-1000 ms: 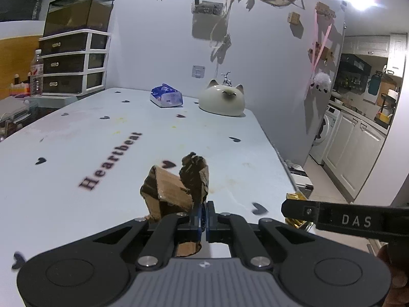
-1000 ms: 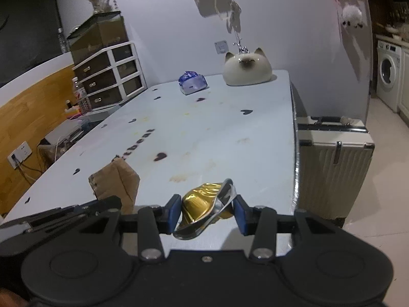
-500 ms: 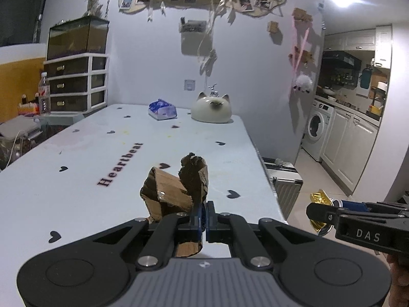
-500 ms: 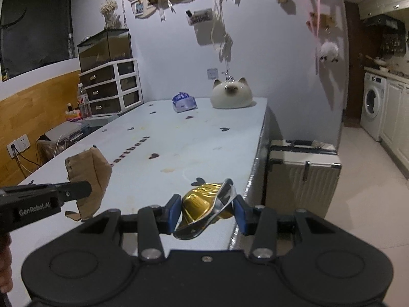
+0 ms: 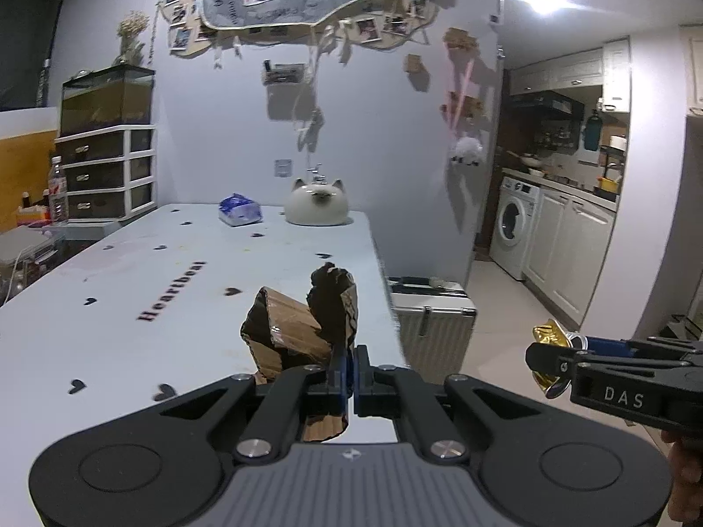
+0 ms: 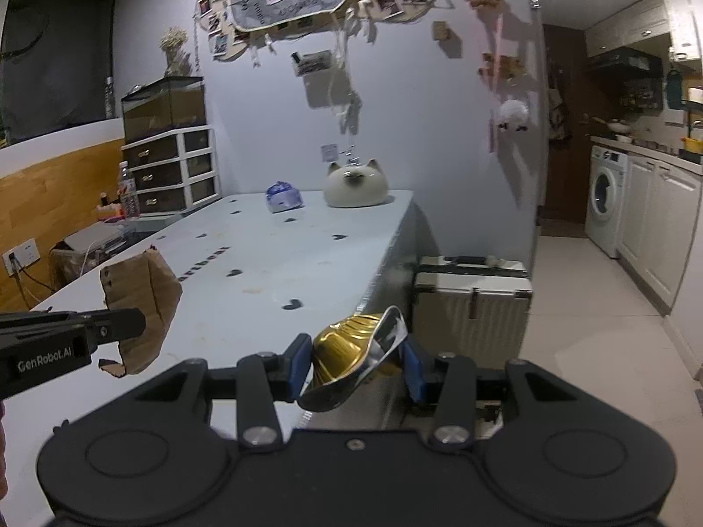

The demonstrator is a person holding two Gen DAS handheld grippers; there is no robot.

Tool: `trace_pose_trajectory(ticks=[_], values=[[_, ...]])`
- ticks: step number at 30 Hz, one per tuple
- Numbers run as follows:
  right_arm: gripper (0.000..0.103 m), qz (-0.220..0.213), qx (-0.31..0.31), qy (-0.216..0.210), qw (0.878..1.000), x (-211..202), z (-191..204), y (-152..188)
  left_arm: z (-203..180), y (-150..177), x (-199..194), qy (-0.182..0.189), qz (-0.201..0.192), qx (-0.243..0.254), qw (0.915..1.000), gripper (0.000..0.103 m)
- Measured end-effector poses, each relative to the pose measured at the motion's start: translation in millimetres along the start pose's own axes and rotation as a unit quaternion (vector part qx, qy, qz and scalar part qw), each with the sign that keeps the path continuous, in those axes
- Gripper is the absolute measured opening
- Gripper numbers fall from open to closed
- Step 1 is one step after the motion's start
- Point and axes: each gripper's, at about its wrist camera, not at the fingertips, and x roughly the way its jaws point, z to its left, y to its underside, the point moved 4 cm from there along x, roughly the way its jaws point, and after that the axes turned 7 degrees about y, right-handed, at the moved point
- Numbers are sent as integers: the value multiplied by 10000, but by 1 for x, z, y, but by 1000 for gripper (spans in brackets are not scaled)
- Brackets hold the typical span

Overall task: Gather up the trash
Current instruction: 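Carry the cardboard scrap in left tool and gold wrapper in right tool to the wastebasket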

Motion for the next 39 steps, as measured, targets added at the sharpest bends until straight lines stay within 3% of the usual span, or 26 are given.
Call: trace_pose_trajectory(ticks=[13,22,29,39], values=[[45,-26,333,742,9967,-59,-109,37,-121,27,3,766,106,308,9965,2],[45,147,545,1196,9912,-74,-180,79,-197,66,27,1296,353,448,9899,2],[45,616,775,1467,9842,-55,-224,136,-229,122,75,1561,962,398,9822,2],[45,1747,1116,1503,9667,15,-254,240,-218,224,165,1558,2166,40,9637,2]])
